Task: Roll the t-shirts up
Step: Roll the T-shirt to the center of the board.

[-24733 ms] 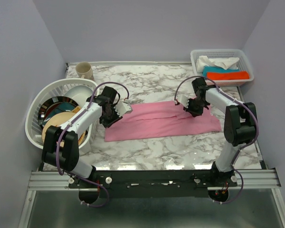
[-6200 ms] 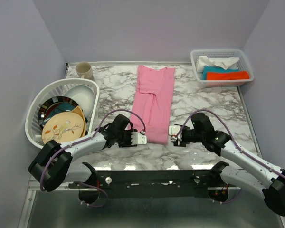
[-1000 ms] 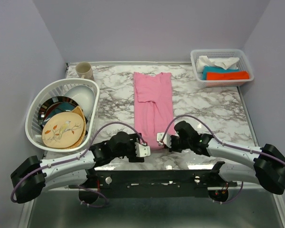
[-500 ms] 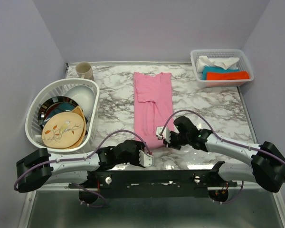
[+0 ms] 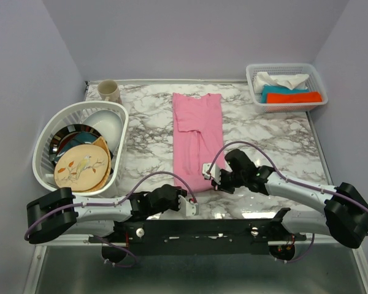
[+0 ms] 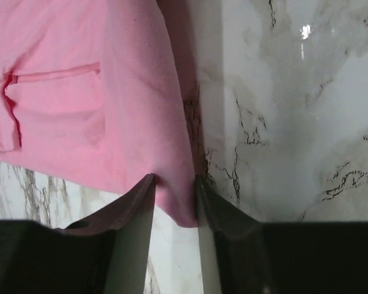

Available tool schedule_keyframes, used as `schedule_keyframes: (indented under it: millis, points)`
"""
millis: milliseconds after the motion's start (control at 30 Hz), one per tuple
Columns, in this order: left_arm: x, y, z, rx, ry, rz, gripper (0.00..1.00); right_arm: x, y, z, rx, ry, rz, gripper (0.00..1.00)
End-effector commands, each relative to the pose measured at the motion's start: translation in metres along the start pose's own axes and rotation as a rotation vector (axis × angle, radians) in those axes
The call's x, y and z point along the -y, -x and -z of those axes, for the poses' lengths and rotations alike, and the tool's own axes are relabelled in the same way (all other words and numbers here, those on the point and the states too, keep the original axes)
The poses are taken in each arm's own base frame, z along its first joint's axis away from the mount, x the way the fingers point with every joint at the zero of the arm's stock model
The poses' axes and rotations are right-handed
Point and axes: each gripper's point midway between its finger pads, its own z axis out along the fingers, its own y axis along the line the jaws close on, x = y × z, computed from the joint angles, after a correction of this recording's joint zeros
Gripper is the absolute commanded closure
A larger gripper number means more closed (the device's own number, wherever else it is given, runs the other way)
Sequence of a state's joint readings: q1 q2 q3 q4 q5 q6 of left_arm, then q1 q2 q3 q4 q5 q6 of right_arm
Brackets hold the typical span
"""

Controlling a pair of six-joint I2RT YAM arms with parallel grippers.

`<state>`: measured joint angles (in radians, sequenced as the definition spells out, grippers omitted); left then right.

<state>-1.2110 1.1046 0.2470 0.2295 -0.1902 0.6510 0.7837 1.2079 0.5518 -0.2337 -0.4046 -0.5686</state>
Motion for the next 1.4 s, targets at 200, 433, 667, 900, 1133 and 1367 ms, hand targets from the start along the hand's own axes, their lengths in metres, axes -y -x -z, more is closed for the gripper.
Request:
schedule_keyframes:
  millis: [200,433,667,900,1133,1367]
  points:
    - [0.018,0.008,0.003,-0.021,-0.149,0.059,1.0,-0.008,-0.007,0.005,-0.03,0.041,0.031,0.92]
    - [0.021,0.024,0.027,0.007,-0.411,0.244,1.0,-0.022,-0.002,0.02,-0.012,0.112,0.074,0.92]
    - [0.02,0.025,0.052,-0.036,-0.622,0.386,1.0,-0.017,-0.003,0.029,-0.02,0.194,0.044,0.93]
    - [0.009,0.032,0.056,-0.043,-0.718,0.505,1.0,-0.014,-0.002,0.037,-0.03,0.337,0.037,0.93]
    - [-0.004,0.019,0.042,-0.086,-0.732,0.619,1.0,-0.011,-0.008,0.04,-0.052,0.483,-0.024,0.93]
    - [-0.033,0.009,0.032,-0.078,-0.748,0.748,1.0,0.007,-0.016,0.034,-0.067,0.498,-0.058,0.93]
